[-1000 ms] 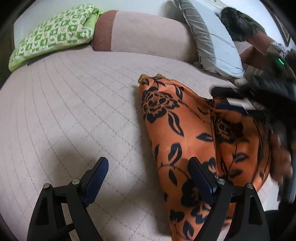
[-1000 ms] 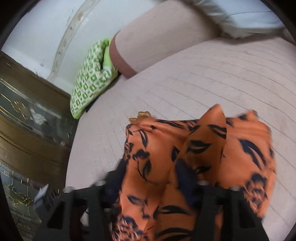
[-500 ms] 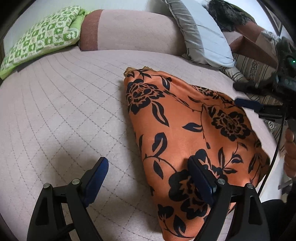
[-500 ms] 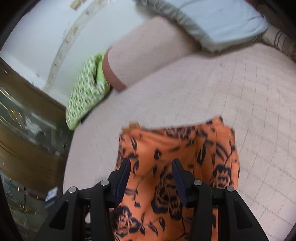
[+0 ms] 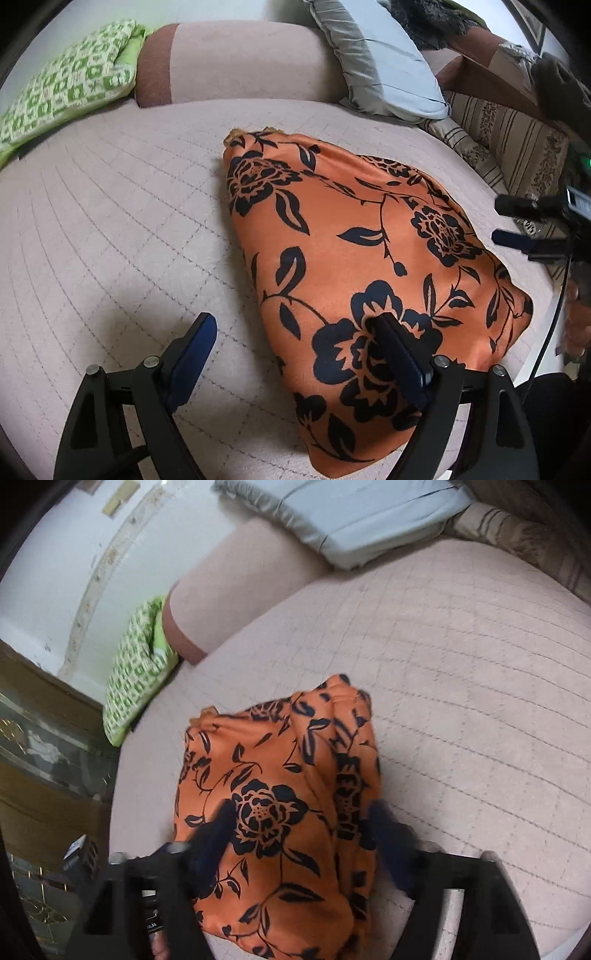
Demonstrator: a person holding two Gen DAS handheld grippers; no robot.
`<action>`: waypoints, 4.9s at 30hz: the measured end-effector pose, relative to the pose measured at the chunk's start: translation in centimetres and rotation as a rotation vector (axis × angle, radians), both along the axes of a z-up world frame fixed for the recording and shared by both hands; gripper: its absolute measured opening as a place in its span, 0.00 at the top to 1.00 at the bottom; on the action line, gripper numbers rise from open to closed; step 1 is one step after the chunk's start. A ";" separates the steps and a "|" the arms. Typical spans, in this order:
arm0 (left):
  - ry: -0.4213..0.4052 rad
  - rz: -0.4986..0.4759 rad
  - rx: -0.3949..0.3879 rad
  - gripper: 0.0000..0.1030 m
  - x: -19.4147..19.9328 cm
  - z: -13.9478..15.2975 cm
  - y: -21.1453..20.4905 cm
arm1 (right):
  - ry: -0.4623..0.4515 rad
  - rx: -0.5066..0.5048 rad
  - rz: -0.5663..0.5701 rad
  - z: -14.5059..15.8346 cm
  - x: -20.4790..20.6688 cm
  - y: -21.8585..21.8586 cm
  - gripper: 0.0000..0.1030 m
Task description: Fold small clothes
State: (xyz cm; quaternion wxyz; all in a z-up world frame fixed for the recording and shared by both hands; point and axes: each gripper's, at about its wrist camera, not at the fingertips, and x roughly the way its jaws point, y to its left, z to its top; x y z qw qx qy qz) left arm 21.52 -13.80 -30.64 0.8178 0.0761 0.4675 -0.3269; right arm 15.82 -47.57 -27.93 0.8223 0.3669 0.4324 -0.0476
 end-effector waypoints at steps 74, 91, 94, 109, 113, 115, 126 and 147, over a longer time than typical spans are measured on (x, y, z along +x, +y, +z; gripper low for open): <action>0.131 0.149 -0.155 0.14 4.7 -1.1 2.8 | 0.009 0.144 -0.056 -1.1 2.7 -3.4 0.28; 0.120 0.075 -0.098 0.14 3.5 -1.4 -2.0 | 0.109 0.316 0.131 -7.4 3.2 -1.3 0.27; 0.112 0.072 -0.091 0.14 3.5 -1.4 -2.4 | 0.092 0.350 0.141 -7.8 4.2 -0.7 0.22; 0.075 0.047 -0.027 0.11 3.5 -1.7 -5.3 | 0.030 0.353 0.192 -8.1 5.8 0.3 0.28; 0.065 0.045 -0.018 0.11 3.6 -1.8 -5.9 | 0.026 0.347 0.201 -8.2 6.0 0.5 0.32; 0.056 0.040 -0.009 0.11 3.6 -1.9 -6.2 | 0.025 0.342 0.207 -8.2 6.0 0.7 0.34; -0.024 0.016 -0.020 0.47 2.6 -0.7 -6.8 | 0.007 0.334 0.246 -7.2 6.6 2.8 0.43; -0.066 0.263 -0.100 0.57 4.5 2.1 6.4 | -0.134 0.389 0.385 -3.3 10.4 14.0 0.49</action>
